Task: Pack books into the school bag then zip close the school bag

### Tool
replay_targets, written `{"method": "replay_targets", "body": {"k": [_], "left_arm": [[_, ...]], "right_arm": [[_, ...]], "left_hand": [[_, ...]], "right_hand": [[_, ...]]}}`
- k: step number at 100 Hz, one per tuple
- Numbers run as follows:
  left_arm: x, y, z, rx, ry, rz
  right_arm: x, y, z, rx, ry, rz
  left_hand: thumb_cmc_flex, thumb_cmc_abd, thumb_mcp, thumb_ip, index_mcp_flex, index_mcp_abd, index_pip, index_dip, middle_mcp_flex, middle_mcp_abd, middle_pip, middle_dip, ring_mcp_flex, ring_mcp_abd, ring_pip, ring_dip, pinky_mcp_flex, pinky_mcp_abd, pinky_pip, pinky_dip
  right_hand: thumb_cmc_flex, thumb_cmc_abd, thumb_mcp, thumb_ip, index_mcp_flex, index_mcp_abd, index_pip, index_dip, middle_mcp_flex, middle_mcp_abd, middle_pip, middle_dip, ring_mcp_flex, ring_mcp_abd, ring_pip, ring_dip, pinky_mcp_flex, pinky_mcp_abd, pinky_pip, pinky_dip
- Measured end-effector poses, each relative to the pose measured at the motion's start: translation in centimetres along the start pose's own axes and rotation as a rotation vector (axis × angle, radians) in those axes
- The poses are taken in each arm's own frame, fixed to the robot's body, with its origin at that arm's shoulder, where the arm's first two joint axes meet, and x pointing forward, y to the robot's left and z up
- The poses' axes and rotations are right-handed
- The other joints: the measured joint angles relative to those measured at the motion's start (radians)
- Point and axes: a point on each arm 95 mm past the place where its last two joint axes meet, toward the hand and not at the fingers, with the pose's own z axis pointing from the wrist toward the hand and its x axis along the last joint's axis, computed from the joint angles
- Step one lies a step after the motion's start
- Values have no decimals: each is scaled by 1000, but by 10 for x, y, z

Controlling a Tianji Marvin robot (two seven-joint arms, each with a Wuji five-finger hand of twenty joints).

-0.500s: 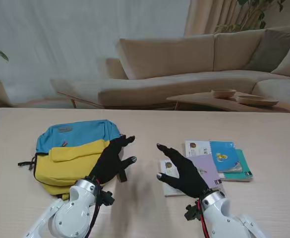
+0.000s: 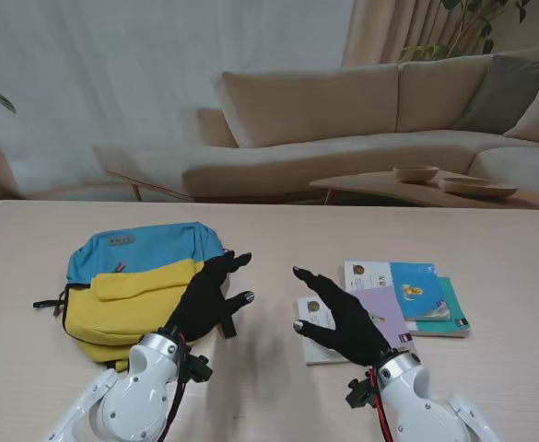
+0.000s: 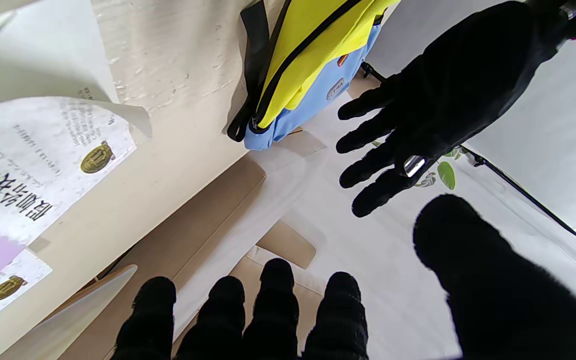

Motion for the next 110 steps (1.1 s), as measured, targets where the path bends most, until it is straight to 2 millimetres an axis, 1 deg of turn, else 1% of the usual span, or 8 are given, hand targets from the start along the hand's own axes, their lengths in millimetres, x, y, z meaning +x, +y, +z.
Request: {"method": "replay_targets", "body": {"k": [8, 16, 22, 33, 51, 84, 104, 110], "left_arm": [[0, 0, -1, 8, 0, 8], [0, 0, -2, 10, -1, 12], [0, 1, -2, 9, -1, 11], [0, 0, -3, 9, -3, 10], [-1, -1, -4, 12, -6, 10], [-4, -4, -6, 25, -14, 11], [-4, -4, -7, 31, -12, 9], [-4, -4, -7, 31, -12, 9]], "right_arm": [[-1, 2, 0, 4, 1, -12], [-2, 6, 1, 0, 1, -35], [-4, 10, 1, -5, -2, -58], [-9, 22, 1, 13, -18, -114], [-21, 47, 4, 56, -51, -259], [-56, 68, 23, 183, -167, -494], [-80, 74, 43, 220, -241, -581], [-84, 74, 48, 232, -252, -616]], "left_hand": [[0, 0, 0, 0, 0, 0, 10, 0, 0, 0, 0, 0, 0, 0, 0, 0, 0, 0, 0, 0], [0, 0, 0, 0, 0, 0, 15, 0, 0, 0, 0, 0, 0, 0, 0, 0, 0, 0, 0, 0], [0, 0, 0, 0, 0, 0, 15, 0, 0, 0, 0, 0, 0, 0, 0, 0, 0, 0, 0, 0], [0, 0, 0, 0, 0, 0, 15, 0, 0, 0, 0, 0, 0, 0, 0, 0, 0, 0, 0, 0], [0, 0, 0, 0, 0, 0, 26, 0, 0, 0, 0, 0, 0, 0, 0, 0, 0, 0, 0, 0], [0, 0, 0, 0, 0, 0, 26, 1, 0, 0, 0, 0, 0, 0, 0, 0, 0, 0, 0, 0], [0, 0, 0, 0, 0, 0, 26, 1, 0, 0, 0, 0, 0, 0, 0, 0, 0, 0, 0, 0], [0, 0, 0, 0, 0, 1, 26, 1, 0, 0, 6, 0, 0, 0, 0, 0, 0, 0, 0, 0]], "right_hand": [[22, -13, 32, 15, 0, 0, 24, 41, 0, 0, 25, 6, 0, 0, 1, 0, 0, 0, 0, 11], [43, -41, 125, 101, 0, 1, 109, 73, 0, 0, 84, 30, 0, -1, 30, 0, 0, 0, 51, 12], [43, -61, 161, 146, 0, 4, 208, 64, 0, 0, 130, 52, 0, -6, 56, 0, 0, 0, 101, 14], [68, -104, 217, 186, 0, 26, 337, 21, 0, 0, 208, 81, 0, -8, 116, 28, 0, 0, 193, 16], [74, -139, 230, 185, 27, 61, 451, -2, 21, 8, 252, 100, 21, -8, 178, 73, 28, 2, 284, 43], [74, -196, 230, 57, 65, 85, 531, -3, 65, 28, 337, 128, 92, 19, 271, 114, 91, 32, 373, 119], [74, -207, 226, 47, 65, 85, 546, 24, 63, 37, 406, 166, 105, 30, 310, 139, 103, 40, 388, 131], [77, -220, 225, 21, 59, 85, 546, 25, 52, 38, 413, 169, 105, 31, 320, 141, 103, 40, 388, 131]]}}
